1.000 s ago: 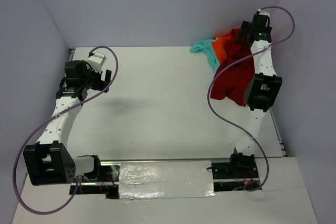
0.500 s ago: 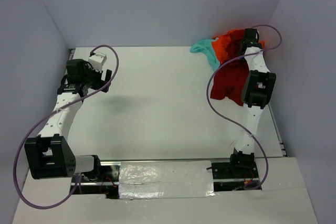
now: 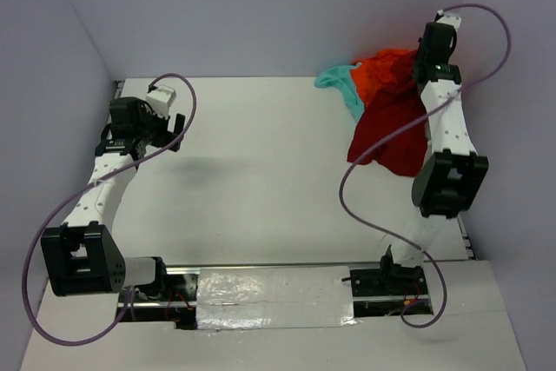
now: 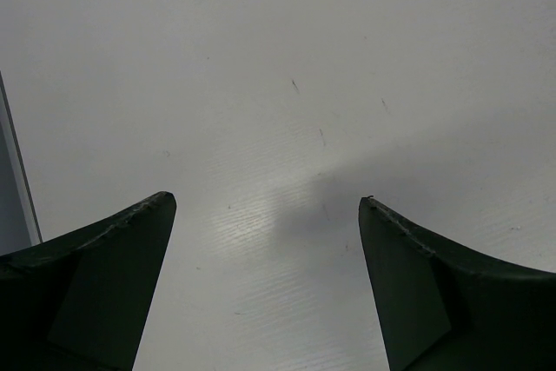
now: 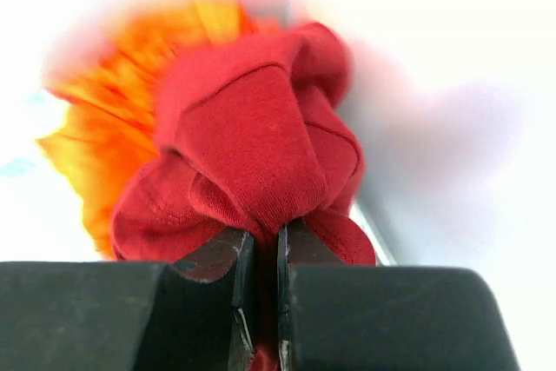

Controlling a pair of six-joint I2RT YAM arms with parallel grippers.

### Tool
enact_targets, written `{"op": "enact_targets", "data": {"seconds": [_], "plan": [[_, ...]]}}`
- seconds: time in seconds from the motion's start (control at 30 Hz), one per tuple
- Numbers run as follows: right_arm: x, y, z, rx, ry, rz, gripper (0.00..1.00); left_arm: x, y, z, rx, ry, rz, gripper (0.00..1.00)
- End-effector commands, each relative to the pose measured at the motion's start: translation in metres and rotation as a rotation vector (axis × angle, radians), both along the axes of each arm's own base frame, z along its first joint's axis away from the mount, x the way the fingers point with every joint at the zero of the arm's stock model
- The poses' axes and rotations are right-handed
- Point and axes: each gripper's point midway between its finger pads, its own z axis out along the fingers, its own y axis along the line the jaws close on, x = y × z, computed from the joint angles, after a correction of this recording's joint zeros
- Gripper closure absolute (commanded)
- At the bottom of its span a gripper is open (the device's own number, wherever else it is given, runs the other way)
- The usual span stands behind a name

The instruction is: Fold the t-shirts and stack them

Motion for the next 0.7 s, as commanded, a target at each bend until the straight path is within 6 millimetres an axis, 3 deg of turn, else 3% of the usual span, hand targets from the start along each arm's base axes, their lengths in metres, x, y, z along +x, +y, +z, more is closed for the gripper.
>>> {"op": "enact_targets", "data": {"seconds": [0.0, 0.07, 0.1, 0.13, 0.17, 0.2, 0.23, 0.33, 0.37, 0.43, 0.47, 0.53, 0.63, 0.67], "plan": [[-0.046, 0.03, 0.153, -0.071, -0.422, -0.011, 1.0, 0.008, 0.001, 0.034, -0.027, -0.105, 0.017, 0.01], [-0.062, 0.049, 0.168, -0.093, -0.482, 0.025, 1.0, 0.008, 0.003, 0.038, -0.038, -0.117, 0.041, 0.01], [-0.083, 0.057, 0.194, -0.084, -0.551, 0.046, 1.0, 0.007, 0.007, 0.042, -0.033, -0.129, 0.062, 0.01], [-0.086, 0.082, 0.2, -0.069, -0.578, 0.12, 1.0, 0.008, 0.007, 0.045, -0.035, -0.138, 0.071, 0.01], [-0.095, 0.09, 0.211, -0.068, -0.604, 0.14, 1.0, 0.007, 0.01, 0.047, -0.043, -0.142, 0.088, 0.01], [-0.114, 0.098, 0.231, -0.084, -0.645, 0.165, 1.0, 0.008, 0.012, 0.055, -0.046, -0.161, 0.101, 0.01], [-0.122, 0.122, 0.242, -0.082, -0.676, 0.223, 1.0, 0.008, 0.014, 0.058, -0.065, -0.168, 0.127, 0.01], [-0.162, 0.163, 0.284, -0.076, -0.8, 0.356, 1.0, 0.009, 0.019, 0.076, -0.127, -0.197, 0.14, 0.02], [-0.183, 0.197, 0.3, -0.036, -0.861, 0.478, 1.0, 0.01, 0.025, 0.085, -0.167, -0.208, 0.165, 0.03], [-0.2, 0.229, 0.31, 0.022, -0.923, 0.592, 1.0, 0.012, 0.028, 0.099, -0.202, -0.23, 0.161, 0.05], [-0.215, 0.26, 0.317, 0.088, -0.97, 0.686, 1.0, 0.015, 0.035, 0.112, -0.256, -0.244, 0.2, 0.06], [-0.223, 0.29, 0.315, 0.158, -0.981, 0.766, 1.0, 0.019, 0.042, 0.125, -0.276, -0.257, 0.206, 0.07], [-0.219, 0.349, 0.29, 0.359, -0.923, 0.862, 1.0, 0.029, 0.053, 0.145, -0.249, -0.255, 0.196, 0.08], [-0.203, 0.374, 0.265, 0.407, -0.853, 0.875, 1.0, 0.036, 0.056, 0.151, -0.243, -0.222, 0.192, 0.08]]}}
